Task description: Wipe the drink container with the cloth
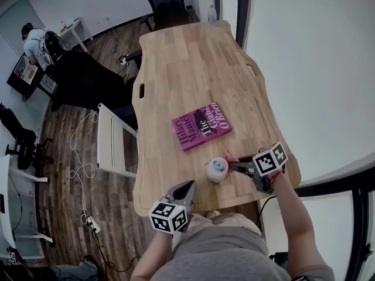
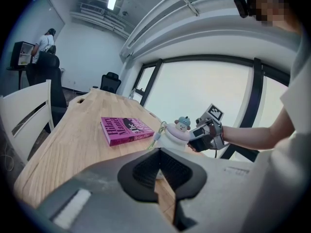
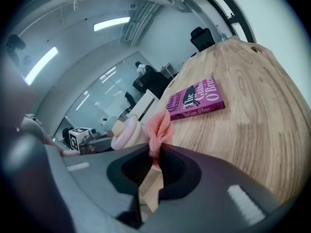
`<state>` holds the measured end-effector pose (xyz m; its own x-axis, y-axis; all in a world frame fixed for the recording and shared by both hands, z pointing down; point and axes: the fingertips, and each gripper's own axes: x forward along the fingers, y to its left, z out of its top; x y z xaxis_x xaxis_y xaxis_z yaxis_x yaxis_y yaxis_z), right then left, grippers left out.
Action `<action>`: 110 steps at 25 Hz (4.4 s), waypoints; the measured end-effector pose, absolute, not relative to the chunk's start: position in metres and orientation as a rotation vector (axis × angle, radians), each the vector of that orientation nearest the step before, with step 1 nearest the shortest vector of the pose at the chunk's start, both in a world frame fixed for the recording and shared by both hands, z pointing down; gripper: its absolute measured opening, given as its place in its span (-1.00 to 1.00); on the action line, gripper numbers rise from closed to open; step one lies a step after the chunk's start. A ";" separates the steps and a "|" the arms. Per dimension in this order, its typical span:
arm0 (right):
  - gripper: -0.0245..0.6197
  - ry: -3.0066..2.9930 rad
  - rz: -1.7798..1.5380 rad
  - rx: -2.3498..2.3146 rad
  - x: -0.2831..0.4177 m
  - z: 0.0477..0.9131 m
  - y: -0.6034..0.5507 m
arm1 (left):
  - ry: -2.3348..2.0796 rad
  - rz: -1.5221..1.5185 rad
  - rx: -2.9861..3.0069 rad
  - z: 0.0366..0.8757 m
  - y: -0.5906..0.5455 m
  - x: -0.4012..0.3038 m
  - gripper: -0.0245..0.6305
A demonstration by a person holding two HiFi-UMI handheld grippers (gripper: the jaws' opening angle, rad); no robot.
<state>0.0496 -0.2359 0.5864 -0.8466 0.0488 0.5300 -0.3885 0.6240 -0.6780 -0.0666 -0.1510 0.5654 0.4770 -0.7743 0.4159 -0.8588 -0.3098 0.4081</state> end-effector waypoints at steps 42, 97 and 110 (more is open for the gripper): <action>-0.81 -2.104 1.096 0.297 0.058 0.670 -0.251 | -1.372 0.178 2.077 0.577 -0.165 -0.070 -0.92; -0.81 -2.243 1.069 -0.052 -0.010 0.596 -0.269 | -1.411 0.163 2.019 0.583 -0.161 -0.084 -0.92; -0.81 -2.123 1.095 0.128 -0.003 0.661 -0.273 | -1.432 0.173 2.012 0.584 -0.157 -0.086 -0.92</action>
